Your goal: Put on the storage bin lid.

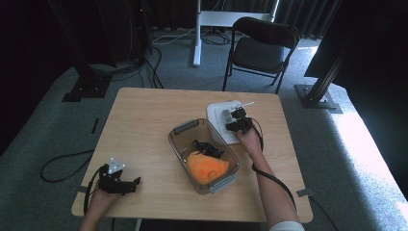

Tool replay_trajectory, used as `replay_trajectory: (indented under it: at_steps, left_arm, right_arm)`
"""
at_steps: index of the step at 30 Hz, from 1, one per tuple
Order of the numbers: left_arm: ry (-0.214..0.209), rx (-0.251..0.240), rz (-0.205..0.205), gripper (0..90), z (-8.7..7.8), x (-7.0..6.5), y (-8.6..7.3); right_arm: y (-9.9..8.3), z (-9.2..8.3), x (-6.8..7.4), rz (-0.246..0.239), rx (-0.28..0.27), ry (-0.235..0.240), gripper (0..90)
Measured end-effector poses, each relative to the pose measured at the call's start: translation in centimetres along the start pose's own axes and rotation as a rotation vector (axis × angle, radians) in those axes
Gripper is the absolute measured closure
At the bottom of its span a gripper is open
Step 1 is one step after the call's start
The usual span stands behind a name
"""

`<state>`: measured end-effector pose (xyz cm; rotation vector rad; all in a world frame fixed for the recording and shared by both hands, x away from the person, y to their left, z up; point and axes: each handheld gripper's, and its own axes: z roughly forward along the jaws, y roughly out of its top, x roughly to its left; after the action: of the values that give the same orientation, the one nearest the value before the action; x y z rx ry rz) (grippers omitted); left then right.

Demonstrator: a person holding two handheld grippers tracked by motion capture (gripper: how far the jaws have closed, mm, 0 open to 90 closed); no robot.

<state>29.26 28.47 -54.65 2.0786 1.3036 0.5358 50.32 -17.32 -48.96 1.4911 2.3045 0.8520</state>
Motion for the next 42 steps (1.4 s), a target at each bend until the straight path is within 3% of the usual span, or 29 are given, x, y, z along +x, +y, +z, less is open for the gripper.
replay_trajectory:
  at_steps: [20, 42]
  left_arm:
    - [0.0, 0.0, 0.0, 2.2, 0.0, 0.0, 0.0]
    - [0.0, 0.0, 0.0, 2.2, 0.0, 0.0, 0.0]
  right_arm:
    - [-0.9, -4.1, -1.2, 0.009, -0.07, 0.014, 68.6]
    - [-2.2, -10.3, -1.7, -0.008, -0.17, 0.035, 68.7]
